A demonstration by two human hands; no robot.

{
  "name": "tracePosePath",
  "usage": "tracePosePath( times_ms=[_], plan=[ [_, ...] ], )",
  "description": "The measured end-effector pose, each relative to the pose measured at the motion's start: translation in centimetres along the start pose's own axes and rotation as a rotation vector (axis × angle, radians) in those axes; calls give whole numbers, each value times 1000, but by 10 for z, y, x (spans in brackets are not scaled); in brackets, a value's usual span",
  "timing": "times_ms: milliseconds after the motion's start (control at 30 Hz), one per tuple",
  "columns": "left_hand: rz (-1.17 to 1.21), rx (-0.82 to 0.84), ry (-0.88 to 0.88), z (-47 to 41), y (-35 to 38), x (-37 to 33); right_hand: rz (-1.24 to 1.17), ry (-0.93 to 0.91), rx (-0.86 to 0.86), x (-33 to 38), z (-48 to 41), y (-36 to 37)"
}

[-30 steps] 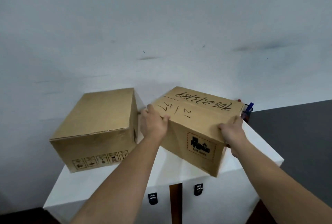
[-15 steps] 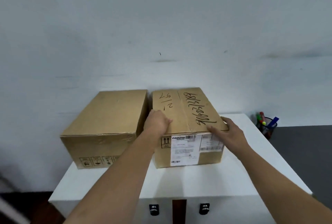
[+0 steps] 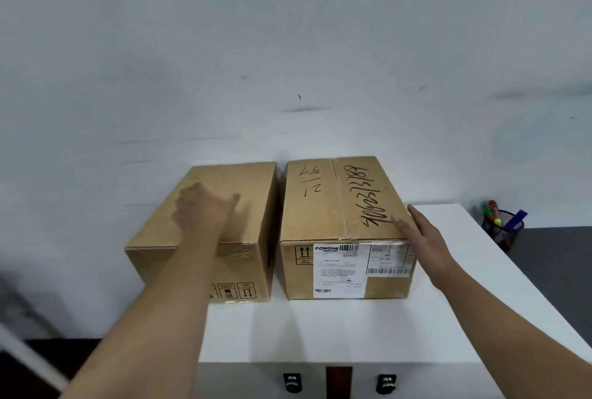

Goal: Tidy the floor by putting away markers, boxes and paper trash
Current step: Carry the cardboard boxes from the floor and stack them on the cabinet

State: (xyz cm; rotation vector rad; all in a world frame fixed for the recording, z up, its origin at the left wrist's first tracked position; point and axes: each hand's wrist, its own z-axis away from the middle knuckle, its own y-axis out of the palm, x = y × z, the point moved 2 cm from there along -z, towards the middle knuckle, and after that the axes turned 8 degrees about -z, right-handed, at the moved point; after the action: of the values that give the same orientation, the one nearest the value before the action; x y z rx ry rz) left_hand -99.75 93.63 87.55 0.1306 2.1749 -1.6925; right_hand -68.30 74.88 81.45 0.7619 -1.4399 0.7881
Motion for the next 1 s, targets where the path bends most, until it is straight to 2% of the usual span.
tracePosePath(
  times_ms=[67,133,233,433,600,700,800,933,1000],
  plan=[
    [-39,64,-192,-15,-6,42,-76,0,-46,-2,-5,5],
    [-72,157,-298,-23,-5,69,-132,18,-87,-7,-9,8],
    [-82,208,-287,-32,0,78,-142,33,-138,-12,-15,10],
    [-72,181,-236,-19,10,59,-91,45,-122,-11,-17,12],
    [-61,202,-213,-17,9,59,97,44,-96,3,-13,10],
    [-129,128,-41,-8,4,39,279,32,-187,11,-7,9],
    [84,40,261,28,2,-15,307,-44,-309,15,12,6],
    [379,109,634,118,8,-101,346,-58,-406,5,56,-31],
    [468,211,817,178,15,-138,412,-26,-469,-4,89,-69]
  ],
)
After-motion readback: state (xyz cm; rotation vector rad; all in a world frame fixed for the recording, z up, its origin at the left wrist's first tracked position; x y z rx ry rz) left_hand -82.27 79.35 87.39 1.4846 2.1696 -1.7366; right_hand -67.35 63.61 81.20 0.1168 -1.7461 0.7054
